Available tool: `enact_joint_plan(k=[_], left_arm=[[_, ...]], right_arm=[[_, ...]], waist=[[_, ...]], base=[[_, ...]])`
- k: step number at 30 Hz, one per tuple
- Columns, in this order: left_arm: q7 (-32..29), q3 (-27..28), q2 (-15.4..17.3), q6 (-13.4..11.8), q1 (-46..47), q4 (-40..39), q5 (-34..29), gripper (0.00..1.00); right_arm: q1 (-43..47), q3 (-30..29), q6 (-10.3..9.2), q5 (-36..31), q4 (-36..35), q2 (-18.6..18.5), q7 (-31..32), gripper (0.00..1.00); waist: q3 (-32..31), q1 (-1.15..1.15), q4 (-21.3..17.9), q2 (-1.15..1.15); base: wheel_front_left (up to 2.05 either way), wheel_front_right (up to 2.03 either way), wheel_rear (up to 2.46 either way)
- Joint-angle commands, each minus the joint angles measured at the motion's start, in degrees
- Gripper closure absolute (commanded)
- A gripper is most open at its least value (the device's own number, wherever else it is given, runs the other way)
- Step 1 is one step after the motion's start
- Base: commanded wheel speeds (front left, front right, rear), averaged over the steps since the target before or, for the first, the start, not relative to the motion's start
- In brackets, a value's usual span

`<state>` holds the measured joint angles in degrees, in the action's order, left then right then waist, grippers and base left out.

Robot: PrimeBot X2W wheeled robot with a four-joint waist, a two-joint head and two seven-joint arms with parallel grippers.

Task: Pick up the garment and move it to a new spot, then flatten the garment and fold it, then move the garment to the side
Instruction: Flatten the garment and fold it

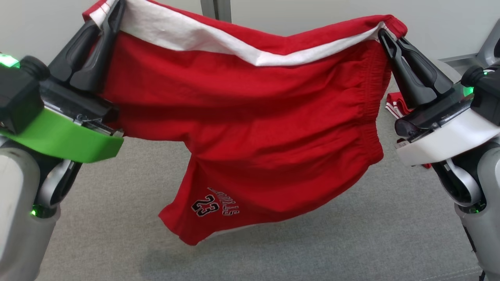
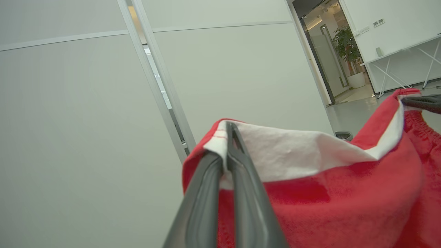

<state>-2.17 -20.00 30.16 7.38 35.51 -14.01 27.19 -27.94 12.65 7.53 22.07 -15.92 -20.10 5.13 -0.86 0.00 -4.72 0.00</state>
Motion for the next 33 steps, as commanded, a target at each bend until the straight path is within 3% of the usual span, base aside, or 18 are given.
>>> enact_joint_plan(k=[1, 5, 11, 15, 22, 28, 33], left_arm=[[-0.6, 0.3, 0.1, 0.0, 1.2, 0.9, 1.2, 1.0], [-1.7, -0.3, -0.3, 0.1, 3.6, 4.4, 3.9, 1.0], [-1.1, -4.4, -0.7, 0.1, 11.7, 13.0, 5.9, 1.0], [1.8, -7.7, -0.6, 0.2, 21.6, 20.9, 5.8, 1.0], [11.8, -10.0, -4.5, 0.2, 37.4, 35.6, 5.2, 1.0], [16.1, -13.8, -7.1, 0.2, 36.1, 41.3, 9.7, 1.0], [17.2, -16.8, -6.9, 0.2, 29.8, 40.9, 13.1, 1.0]], right_arm=[[0.3, -0.4, -0.09, -0.4, -0.2, -0.3, 1.0, 1.0], [-1.8, 0.4, -0.09, 1.6, 2.3, 0.8, 2.7, 1.0], [-12.8, 4.8, -0.09, 3.1, 13.7, 2.6, 0.4, 1.0], [-25.2, 7.4, -0.09, 1.5, 24.4, 5.3, -5.1, 1.0], [-42.4, 9.4, -0.09, -2.1, 43.2, 10.1, -16.6, 1.0], [-42.5, 13.3, -0.09, -2.0, 52.3, 12.1, -19.9, 1.0], [-37.6, 16.5, -0.09, -2.0, 52.8, 11.3, -20.3, 1.0]], waist=[[1.1, 0.0, -0.1, 0.0], [5.0, 0.0, 0.2, 0.0], [13.2, 0.0, 0.4, 0.0], [17.8, 0.0, 0.2, 0.0], [23.4, 0.0, 0.5, 0.0], [26.2, 0.0, 1.6, 0.0], [26.9, 0.0, 2.4, 0.0]], base=[[0.0, 0.0, 0.0], [0.0, 0.0, 0.0], [0.0, 0.0, 0.0], [0.0, 0.0, 0.0], [0.0, 0.0, 0.0], [0.0, 0.0, 0.0], [0.0, 0.0, 0.0]])
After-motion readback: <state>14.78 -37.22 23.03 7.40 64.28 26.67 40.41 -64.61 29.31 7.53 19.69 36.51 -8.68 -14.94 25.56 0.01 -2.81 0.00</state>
